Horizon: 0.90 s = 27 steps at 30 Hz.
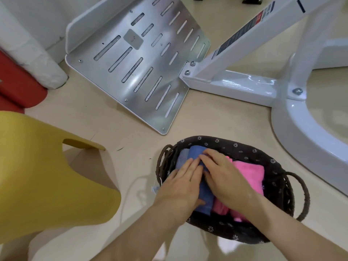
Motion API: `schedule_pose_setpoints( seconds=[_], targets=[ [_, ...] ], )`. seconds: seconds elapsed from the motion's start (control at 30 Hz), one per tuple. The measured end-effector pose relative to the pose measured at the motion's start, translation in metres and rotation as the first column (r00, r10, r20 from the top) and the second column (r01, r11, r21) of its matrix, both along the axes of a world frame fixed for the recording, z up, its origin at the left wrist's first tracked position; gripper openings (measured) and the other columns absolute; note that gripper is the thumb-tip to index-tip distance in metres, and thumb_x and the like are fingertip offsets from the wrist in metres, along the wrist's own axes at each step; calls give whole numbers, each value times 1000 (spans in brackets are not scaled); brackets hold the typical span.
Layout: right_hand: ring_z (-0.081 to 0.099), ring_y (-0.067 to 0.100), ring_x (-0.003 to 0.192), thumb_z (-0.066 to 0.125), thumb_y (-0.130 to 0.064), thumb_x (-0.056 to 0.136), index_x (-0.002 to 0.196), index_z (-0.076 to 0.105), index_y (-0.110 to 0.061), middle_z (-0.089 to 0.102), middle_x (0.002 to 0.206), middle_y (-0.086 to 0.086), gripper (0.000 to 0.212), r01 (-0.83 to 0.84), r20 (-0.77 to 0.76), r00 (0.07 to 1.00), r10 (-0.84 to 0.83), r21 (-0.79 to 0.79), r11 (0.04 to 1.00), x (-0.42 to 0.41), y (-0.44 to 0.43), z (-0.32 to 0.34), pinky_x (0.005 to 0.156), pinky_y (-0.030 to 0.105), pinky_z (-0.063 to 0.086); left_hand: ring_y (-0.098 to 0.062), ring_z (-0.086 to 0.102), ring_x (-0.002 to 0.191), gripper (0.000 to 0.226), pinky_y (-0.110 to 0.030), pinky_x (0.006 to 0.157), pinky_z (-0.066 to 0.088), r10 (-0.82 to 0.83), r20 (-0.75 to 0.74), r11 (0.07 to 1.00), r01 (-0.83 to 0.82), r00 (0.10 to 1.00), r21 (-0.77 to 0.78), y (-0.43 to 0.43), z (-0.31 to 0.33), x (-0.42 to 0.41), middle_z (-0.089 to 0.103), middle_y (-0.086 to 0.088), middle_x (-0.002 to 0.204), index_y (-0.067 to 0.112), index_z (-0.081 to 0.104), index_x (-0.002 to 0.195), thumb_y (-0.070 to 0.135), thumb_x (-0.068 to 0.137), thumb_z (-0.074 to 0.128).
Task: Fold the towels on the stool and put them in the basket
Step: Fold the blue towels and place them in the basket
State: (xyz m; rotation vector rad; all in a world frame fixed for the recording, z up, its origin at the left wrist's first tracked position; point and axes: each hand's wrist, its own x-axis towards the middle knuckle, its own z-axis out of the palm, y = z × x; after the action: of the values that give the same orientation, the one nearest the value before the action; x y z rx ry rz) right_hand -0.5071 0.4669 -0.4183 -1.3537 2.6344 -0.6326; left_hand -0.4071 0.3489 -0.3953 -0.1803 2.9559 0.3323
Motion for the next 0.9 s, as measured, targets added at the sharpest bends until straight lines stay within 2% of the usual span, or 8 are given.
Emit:
schedule_pose_setpoints(
  seconds=[0.07,0.17,0.27,0.37,0.47,0.53,0.7,0.9],
  targets=[
    [46,32,130,45,-37,84,131,51,5,50,138,21,64,-82,-48,995,89,119,989,12,8,-5,110,33,29,-9,-4,147,93,-34,119,15,-29,102,999,27,994,21,-3,-6,-6,-9,7,158,14,3,153,47,86,59],
    [26,27,143,37,-49,90,145,29,2,28,153,20,76,-103,-29,993,112,210,972,18,14,-17,115,36,22,-8,-19,145,87,-38,120,6,-52,147,999,52,988,5,-6,-10,-14,-21,6,158,16,-13,151,42,93,47],
    [25,27,143,29,-55,89,147,26,2,23,155,18,81,-84,45,996,74,291,953,10,8,-16,112,44,33,-7,-17,145,94,-40,119,9,-28,202,999,20,979,42,-11,-13,-20,-19,8,159,17,-14,151,45,90,52],
    [-4,17,146,13,-63,81,152,5,-7,-7,158,5,91,-108,132,989,73,285,952,8,3,-4,120,40,16,-10,-11,147,93,-38,118,15,-30,197,999,37,980,-32,-11,-3,-22,-13,3,160,12,-10,151,45,91,53],
    [-17,8,143,29,-56,89,151,-8,-13,-21,157,1,84,-96,163,986,42,335,937,9,4,9,121,33,5,-16,30,142,89,-32,107,39,-86,108,988,99,990,-122,-5,2,-16,30,-7,155,5,34,146,44,76,72],
    [-12,12,146,44,-51,92,151,-9,-13,-20,158,1,88,-65,163,987,6,356,932,11,3,12,120,36,10,-13,60,117,78,-27,84,53,-53,45,991,58,998,-117,-1,8,-6,60,-7,132,12,65,122,43,54,87],
    [-8,16,148,54,-44,90,153,-2,-14,-14,160,3,89,-34,207,977,-45,362,932,19,-7,20,118,44,18,-26,22,143,67,-41,106,36,19,175,997,-7,984,-72,4,13,6,9,-12,160,9,14,151,12,94,49],
    [26,15,143,62,-27,88,143,40,-13,31,154,3,61,181,270,946,-179,17,983,25,-5,46,111,18,17,-22,66,95,63,-27,53,53,-1,-82,1000,-1,997,-23,-1,30,21,64,-4,113,17,64,108,22,49,83]
  ],
)
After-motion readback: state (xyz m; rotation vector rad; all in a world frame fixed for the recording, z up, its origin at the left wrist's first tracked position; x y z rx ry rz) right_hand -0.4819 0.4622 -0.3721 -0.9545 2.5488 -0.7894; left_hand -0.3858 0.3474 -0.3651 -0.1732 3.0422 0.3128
